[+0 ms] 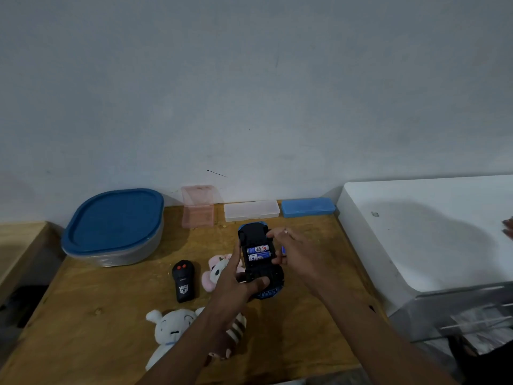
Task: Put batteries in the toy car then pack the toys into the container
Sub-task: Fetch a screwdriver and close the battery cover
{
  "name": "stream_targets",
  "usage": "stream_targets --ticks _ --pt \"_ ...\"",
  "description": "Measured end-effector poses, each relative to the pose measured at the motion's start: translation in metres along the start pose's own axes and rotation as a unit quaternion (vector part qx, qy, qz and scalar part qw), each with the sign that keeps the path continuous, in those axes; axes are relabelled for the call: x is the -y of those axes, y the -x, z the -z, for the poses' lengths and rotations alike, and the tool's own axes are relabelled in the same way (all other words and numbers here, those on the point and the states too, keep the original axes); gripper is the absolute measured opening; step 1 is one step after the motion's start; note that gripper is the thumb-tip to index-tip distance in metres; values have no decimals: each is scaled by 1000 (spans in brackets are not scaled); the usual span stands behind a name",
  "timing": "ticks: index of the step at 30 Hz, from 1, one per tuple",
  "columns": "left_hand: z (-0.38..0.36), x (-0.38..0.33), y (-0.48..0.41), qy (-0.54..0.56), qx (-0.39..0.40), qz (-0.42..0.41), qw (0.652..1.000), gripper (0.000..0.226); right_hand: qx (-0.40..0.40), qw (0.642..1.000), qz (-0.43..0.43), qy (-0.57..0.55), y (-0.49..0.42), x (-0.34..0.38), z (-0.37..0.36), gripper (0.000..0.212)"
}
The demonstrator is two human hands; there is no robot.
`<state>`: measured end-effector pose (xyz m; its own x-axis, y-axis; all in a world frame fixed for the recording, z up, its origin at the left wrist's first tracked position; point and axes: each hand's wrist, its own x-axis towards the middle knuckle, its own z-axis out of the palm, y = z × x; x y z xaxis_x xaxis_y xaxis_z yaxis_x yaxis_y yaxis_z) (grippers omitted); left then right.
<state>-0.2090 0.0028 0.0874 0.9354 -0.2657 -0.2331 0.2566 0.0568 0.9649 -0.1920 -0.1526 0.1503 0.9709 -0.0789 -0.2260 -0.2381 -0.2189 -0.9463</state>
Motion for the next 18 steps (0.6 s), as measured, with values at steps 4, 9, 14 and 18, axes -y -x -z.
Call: stream_targets --ticks 4,9,14,18 --pt "1 0 1 -3 -2 3 1000 97 -16 999 36 -24 3 -5 1 15" --pt "-1 -1 3 -12 -15 -7 1000 96 -110 993 39 -17 2 -8 -4 20" --pt "-2 -1 6 -29 -27 -10 999 103 -143 988 28 43 -1 -25 -15 19" --pt "-5 -4 9 -51 -33 -24 998 99 -172 977 47 118 2 -25 -23 16"
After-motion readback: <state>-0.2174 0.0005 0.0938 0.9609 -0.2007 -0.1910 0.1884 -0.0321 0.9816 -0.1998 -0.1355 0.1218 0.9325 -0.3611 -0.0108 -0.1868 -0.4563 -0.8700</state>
